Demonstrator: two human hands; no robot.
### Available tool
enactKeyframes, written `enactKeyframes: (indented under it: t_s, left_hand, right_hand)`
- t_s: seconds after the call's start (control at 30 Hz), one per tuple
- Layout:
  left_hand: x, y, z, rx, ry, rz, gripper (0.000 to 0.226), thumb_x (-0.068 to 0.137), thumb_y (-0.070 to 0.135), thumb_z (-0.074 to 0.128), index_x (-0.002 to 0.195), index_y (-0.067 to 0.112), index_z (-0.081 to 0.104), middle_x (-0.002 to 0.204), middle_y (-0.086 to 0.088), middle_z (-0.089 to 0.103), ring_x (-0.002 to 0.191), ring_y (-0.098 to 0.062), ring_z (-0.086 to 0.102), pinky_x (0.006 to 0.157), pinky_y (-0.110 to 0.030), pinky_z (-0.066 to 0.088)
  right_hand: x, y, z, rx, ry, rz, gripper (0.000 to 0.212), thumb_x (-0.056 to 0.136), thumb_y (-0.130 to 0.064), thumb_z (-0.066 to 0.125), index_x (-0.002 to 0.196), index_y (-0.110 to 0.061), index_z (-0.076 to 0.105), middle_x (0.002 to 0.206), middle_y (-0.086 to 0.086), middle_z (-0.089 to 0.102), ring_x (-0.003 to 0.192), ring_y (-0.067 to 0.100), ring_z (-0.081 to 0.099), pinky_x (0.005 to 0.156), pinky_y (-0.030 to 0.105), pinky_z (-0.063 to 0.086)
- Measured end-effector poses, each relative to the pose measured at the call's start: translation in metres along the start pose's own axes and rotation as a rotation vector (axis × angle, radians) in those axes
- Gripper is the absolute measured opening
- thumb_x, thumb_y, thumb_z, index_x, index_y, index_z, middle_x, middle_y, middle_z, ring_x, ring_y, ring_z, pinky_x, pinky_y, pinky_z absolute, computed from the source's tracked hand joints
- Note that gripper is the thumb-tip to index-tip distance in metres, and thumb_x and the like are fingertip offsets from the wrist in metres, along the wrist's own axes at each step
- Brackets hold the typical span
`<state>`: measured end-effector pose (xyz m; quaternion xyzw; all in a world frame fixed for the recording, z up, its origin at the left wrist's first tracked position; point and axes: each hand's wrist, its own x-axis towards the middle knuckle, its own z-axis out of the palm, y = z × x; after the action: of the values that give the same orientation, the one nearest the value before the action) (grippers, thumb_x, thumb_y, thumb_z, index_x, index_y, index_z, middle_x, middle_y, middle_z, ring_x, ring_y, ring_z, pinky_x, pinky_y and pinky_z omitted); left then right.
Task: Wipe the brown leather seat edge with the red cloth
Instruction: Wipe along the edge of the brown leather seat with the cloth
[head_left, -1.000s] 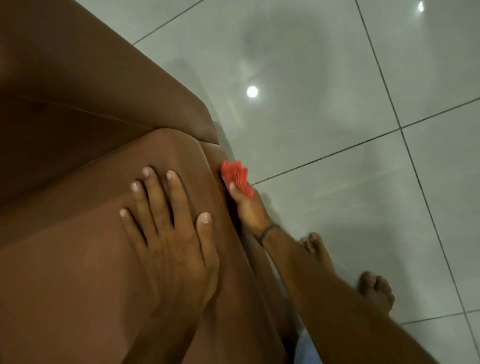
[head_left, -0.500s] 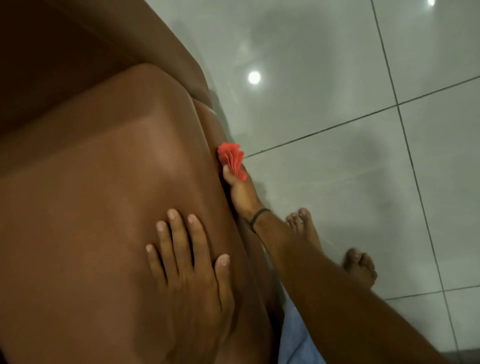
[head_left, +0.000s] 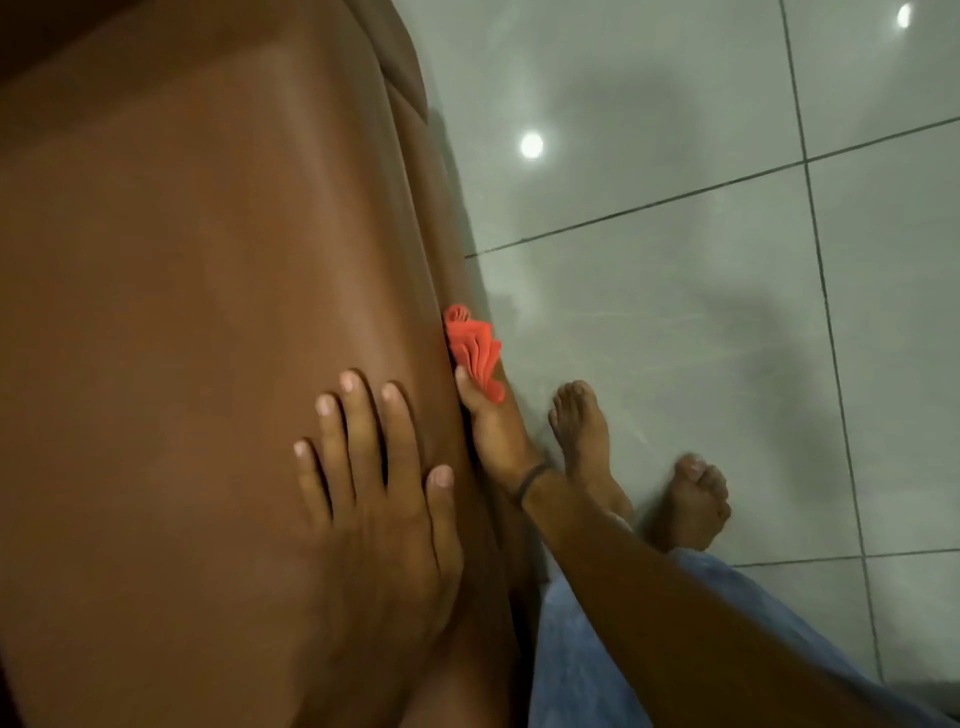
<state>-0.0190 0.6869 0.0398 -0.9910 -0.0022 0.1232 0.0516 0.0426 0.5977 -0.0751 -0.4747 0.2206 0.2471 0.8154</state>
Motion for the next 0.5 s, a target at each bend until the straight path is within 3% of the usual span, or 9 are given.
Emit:
enactKeyframes:
  t_s: [0.07,0.13,0.23,0.33,0.4,0.5]
  left_hand:
    - [-0.006,0.004,0.003,-0.019,0.015,-0.016,0.072,0.110,0.040,0.030,0.174,0.012,0.010,0.182,-0.015,0.005,0.170,-0.035,0.006,0.134,-0.061,0.015]
    - [-0.021,0.008,0.003,-0.027,0.017,-0.032,0.073,0.110,0.038,0.032,0.174,0.011,0.011,0.182,-0.015,0.005,0.169,-0.035,0.006,0.134,-0.061,0.015]
    - [-0.042,0.012,0.006,-0.016,0.011,-0.012,0.073,0.109,0.038,0.033,0.173,0.010,0.012,0.182,-0.016,0.005,0.169,-0.036,0.006,0.134,-0.061,0.014]
    - [-0.058,0.014,0.012,-0.007,0.006,0.000,0.072,0.110,0.038,0.035,0.173,0.011,0.013,0.182,-0.016,0.005,0.169,-0.035,0.005,0.135,-0.058,0.010]
    - [-0.067,0.016,0.013,-0.011,0.011,0.006,0.072,0.110,0.037,0.036,0.173,0.010,0.016,0.182,-0.017,0.007,0.169,-0.036,0.006,0.135,-0.058,0.011]
    - [-0.070,0.018,0.012,-0.050,0.027,-0.002,0.070,0.110,0.037,0.033,0.173,0.010,0.017,0.182,-0.016,0.006,0.169,-0.034,0.005,0.135,-0.058,0.010]
  right_hand:
    - [-0.050,0.021,-0.014,0.005,0.024,0.110,0.050,0.108,-0.028,0.051,0.158,-0.022,0.048,0.164,0.003,0.051,0.154,0.020,0.046,0.133,0.041,0.031]
    - [-0.072,0.031,-0.030,-0.041,0.050,0.216,0.052,0.112,-0.019,0.047,0.163,-0.014,0.040,0.169,0.006,0.043,0.160,0.020,0.038,0.134,0.036,0.025]
    - [-0.033,0.024,-0.035,-0.029,0.070,0.261,0.051,0.112,-0.008,0.041,0.162,-0.001,0.034,0.171,0.015,0.036,0.162,0.027,0.033,0.133,0.029,0.022]
    - [-0.014,0.014,-0.012,-0.012,0.064,0.118,0.051,0.109,-0.011,0.048,0.158,0.002,0.042,0.164,0.019,0.047,0.152,0.021,0.044,0.134,0.042,0.027]
    - [-0.043,0.028,-0.006,-0.067,0.020,0.018,0.057,0.103,-0.019,0.049,0.157,0.000,0.046,0.166,0.019,0.045,0.156,0.025,0.042,0.135,0.047,0.025]
    - [-0.101,0.055,-0.025,-0.024,-0.031,0.094,0.058,0.104,-0.024,0.051,0.158,-0.004,0.045,0.165,0.018,0.046,0.157,0.033,0.042,0.133,0.052,0.027]
